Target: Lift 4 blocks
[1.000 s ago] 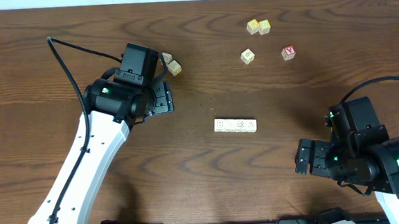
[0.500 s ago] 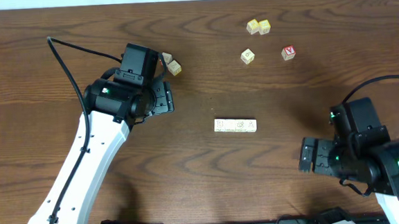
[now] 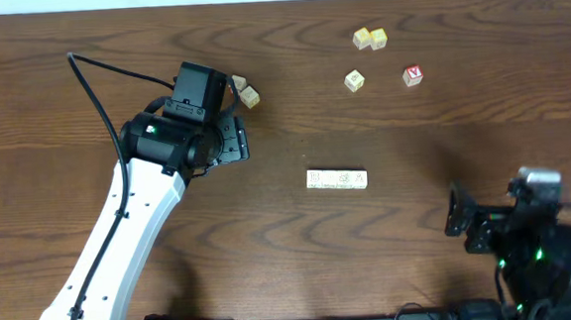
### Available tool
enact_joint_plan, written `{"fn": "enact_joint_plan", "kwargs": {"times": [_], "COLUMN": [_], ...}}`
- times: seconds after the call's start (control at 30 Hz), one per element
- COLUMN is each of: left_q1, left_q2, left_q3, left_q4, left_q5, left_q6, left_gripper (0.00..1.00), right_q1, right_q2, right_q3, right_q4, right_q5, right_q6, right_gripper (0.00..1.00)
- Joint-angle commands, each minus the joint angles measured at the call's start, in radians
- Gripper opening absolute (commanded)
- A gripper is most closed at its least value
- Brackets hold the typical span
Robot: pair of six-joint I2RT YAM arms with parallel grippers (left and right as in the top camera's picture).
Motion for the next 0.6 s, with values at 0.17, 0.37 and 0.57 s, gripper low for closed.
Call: {"fn": "enact_joint_plan", "kwargs": {"times": [0.17,0.37,0.57], "left_q1": [0.005,0.005,0.005], "left_q2": [-0.001,-0.001,-0.001], "left_q3": [0.017,0.017,0.017], "left_q4": [-0.002,-0.002,-0.002], "left_q5": [-0.013,-0.012,-0.012], "left_q6": [-0.002,-0.002,-0.002], "left_gripper": [0.75,0.75,0.75], "right_q1": [-0.023,-0.023,-0.021], "right_q2": [-0.241,-0.328,-0.368], "right_q3": [-0.377,-0.531,-0.638], "right_q4": [0.306,0.470,0.620], "right_q5": [-0.085,-0.099,-0.100], "right_q6": [-0.095,-0.095,-0.095], "right_gripper": [0.99,0.99,0.99]}}
